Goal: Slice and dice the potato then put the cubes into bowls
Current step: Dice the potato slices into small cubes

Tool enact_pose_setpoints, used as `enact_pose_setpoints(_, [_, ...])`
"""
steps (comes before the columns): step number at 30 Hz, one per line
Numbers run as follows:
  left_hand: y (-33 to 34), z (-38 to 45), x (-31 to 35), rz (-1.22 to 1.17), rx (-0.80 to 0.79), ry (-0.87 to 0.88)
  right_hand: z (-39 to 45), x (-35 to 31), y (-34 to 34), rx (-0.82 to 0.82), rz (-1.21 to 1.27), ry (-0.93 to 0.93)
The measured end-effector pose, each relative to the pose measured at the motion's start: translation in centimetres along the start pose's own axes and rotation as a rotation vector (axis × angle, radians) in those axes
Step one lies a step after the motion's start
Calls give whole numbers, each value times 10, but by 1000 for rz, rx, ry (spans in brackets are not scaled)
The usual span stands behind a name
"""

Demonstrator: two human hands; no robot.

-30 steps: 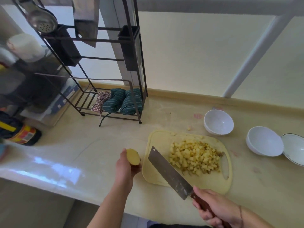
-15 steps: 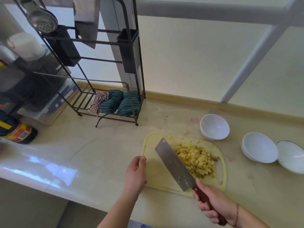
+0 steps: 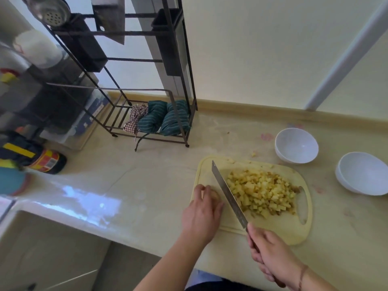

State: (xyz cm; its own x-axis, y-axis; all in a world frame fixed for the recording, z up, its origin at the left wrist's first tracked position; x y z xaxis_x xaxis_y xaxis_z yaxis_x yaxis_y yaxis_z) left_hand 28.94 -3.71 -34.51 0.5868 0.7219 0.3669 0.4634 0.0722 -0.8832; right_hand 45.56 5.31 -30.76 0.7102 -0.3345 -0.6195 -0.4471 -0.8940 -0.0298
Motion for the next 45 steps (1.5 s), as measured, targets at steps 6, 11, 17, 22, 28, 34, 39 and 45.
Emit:
enact_pose_setpoints(6, [7,8,-24,84,264,316,1,5,14,56,-158,-145])
enact_pose_setpoints(11, [9,19,-37,-20,311,511,1,5,14,105,-159,-187])
enact_pose_setpoints(17, [18,30,-54,-164,298,719,-1,12,22,95,-122,-182])
enact_pose_setpoints(22, [20,32,-54,-199,299,724,-4,12,22,119,-156,-206])
enact_pose_setpoints(28, [20,34,-53,-225,310,727,-12,12,21,129,-178,-172])
enact_pose_setpoints(34, [19,35,-55,-266,299,735,-7,13,23,139,-196,-140])
enact_pose_setpoints(39, [18,36,-54,-289,276,730,20,-1,29,146,-248,-213])
enact_pose_setpoints(45, [16,34,-53,-317,283,712,19,-2,29,159,-165,-208])
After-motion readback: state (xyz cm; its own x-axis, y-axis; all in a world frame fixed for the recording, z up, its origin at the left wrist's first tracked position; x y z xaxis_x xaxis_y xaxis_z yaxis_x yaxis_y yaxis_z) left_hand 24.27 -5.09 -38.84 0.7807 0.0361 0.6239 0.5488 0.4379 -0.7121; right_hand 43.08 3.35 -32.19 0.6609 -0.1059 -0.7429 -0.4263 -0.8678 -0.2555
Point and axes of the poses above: each hand's wrist, its own z-axis towards the middle knuckle, its own y-axis out of the palm, x = y × z, the point moved 2 cm from there along z, towards the middle knuckle, and after that the axes turned 1 degree about y, right-handed, at the moved point
